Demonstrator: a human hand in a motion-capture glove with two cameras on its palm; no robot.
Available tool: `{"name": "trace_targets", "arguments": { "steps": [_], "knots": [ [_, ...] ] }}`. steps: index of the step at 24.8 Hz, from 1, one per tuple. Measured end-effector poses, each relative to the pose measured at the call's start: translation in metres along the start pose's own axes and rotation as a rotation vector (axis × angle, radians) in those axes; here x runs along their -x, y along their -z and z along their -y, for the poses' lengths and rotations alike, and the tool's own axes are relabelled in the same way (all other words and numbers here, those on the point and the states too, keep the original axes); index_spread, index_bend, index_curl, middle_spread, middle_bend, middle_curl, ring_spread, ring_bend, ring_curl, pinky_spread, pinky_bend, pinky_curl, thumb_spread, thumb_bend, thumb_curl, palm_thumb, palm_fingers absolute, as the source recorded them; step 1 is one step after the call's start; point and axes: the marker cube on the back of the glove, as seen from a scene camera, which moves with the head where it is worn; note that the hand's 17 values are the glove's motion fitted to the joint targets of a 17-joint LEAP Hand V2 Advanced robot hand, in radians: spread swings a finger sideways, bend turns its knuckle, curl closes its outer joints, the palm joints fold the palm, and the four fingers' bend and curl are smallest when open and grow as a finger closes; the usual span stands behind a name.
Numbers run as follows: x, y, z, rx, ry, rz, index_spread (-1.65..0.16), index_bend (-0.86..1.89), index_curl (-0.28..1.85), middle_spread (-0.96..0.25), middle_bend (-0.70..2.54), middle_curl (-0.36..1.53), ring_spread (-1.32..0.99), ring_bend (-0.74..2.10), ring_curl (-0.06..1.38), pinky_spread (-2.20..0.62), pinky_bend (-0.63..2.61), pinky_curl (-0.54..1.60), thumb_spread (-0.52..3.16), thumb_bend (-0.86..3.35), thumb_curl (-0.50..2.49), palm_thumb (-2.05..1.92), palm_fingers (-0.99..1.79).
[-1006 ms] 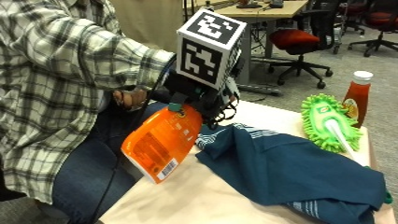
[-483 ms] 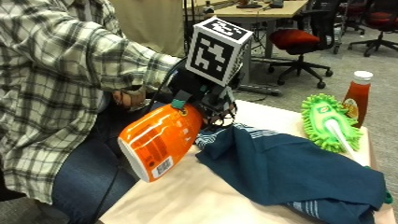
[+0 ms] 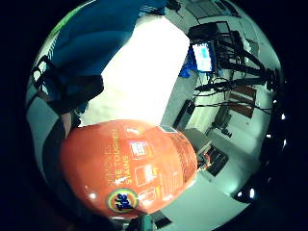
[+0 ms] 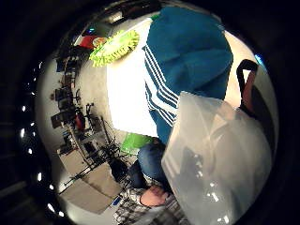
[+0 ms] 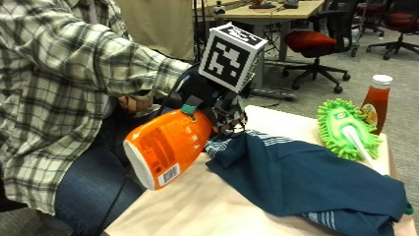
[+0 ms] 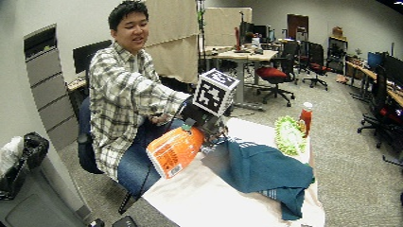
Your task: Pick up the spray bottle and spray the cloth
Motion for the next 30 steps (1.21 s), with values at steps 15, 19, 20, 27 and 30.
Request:
{"name": "trace_targets", "arguments": {
  "steps": [15,19,20,27,30],
  "knots": [
    [0.007,-0.003,-0.001,0.007,0.03,-0.099,-0.29,0.36,0.65,-0.12,0.64,0.51,-0.23,0.6,0.48,-0.14,0.33,0.41,-0.11,-0.02,0.74,1.07,1.33],
    [0.011,-0.006,-0.003,0.012,0.047,-0.119,-0.29,0.36,0.65,-0.12,0.64,0.51,-0.23,0.59,0.49,-0.14,0.33,0.41,-0.11,-0.03,0.74,1.06,1.33],
    [0.011,-0.007,-0.003,0.011,0.048,-0.124,-0.29,0.36,0.65,-0.12,0.64,0.51,-0.23,0.6,0.49,-0.14,0.33,0.41,-0.11,-0.03,0.74,1.06,1.33],
    [0.013,-0.006,-0.005,-0.003,0.065,-0.108,-0.29,0.36,0.65,-0.12,0.65,0.51,-0.23,0.6,0.49,-0.14,0.33,0.41,-0.11,-0.02,0.74,1.06,1.32],
    [0.011,-0.003,-0.006,-0.017,0.06,-0.087,-0.29,0.36,0.65,-0.12,0.65,0.51,-0.23,0.6,0.49,-0.14,0.32,0.41,-0.11,-0.02,0.74,1.06,1.32]
  ]
}}
